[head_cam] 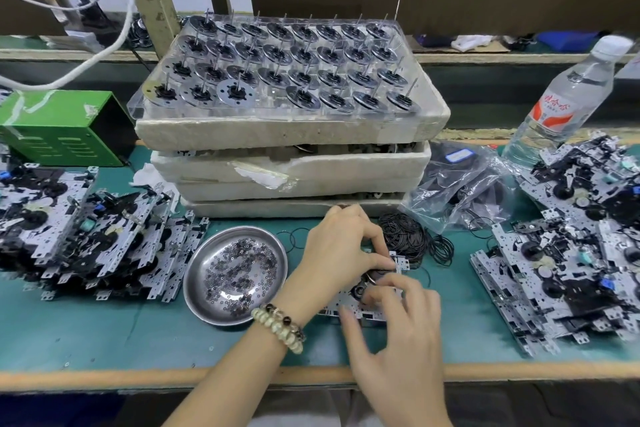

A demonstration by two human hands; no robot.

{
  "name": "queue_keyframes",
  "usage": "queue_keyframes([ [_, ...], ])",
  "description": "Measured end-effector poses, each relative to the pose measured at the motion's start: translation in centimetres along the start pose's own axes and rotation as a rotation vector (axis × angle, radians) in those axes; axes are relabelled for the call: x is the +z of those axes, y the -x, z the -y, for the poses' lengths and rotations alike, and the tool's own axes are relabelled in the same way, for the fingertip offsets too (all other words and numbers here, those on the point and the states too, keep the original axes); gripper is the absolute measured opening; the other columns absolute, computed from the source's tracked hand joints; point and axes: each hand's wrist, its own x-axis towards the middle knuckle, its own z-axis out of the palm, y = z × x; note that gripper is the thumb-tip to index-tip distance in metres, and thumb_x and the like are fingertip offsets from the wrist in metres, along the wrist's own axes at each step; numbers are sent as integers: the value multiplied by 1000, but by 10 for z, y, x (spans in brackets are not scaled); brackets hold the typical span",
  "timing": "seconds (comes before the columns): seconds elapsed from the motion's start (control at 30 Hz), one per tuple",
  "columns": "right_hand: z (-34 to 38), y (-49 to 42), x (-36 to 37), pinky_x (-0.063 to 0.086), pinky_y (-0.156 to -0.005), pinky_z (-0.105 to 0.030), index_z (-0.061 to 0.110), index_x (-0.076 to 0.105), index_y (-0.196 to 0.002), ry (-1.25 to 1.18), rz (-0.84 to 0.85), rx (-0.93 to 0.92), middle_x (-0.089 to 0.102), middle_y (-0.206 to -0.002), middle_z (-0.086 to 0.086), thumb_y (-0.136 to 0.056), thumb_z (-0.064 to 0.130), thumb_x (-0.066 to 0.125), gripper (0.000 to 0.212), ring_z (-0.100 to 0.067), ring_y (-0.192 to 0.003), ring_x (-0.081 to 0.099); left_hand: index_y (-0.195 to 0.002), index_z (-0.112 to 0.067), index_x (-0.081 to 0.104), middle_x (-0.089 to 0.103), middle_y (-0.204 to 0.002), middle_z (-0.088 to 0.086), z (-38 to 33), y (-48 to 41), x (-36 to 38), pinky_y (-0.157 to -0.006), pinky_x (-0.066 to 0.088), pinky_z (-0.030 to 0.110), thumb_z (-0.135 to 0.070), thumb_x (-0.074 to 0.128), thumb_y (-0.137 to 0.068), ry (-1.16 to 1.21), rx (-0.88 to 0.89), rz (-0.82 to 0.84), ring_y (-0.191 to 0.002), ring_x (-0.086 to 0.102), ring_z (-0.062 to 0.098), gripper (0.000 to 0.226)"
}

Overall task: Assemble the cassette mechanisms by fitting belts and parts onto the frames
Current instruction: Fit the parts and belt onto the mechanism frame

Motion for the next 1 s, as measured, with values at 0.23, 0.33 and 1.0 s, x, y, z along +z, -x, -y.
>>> queue_keyframes([
  [0.23,17,0,9,46,-76,-38,16,65,-91,84,110,-104,61,-97,5,-82,42,60,28,-22,-86,50,-73,-35,74,48,-82,-19,4,0,3,-74,32,29,-47,86,-70,61,-18,-8,-91,37,4,17],
  [0.33,13,-2,6,41,-72,-36,16,61,-84,165,145,-186,58,-90,4,-85,44,59,28,-23,-83,48,-72,-34,74,47,-82,-18,4,0,3,-78,38,31,-46,86,-69,66,-5,-14,-92,37,7,17],
  [1.0,-48,-9,-58,40,-54,-34,25,56,-69,209,392,350,54,-58,14,-92,44,55,30,-8,-50,46,-120,-37,71,50,-130,-21,32,50,-2,-109,30,27,-58,31,-99,115,245,-91,-131,32,6,50],
])
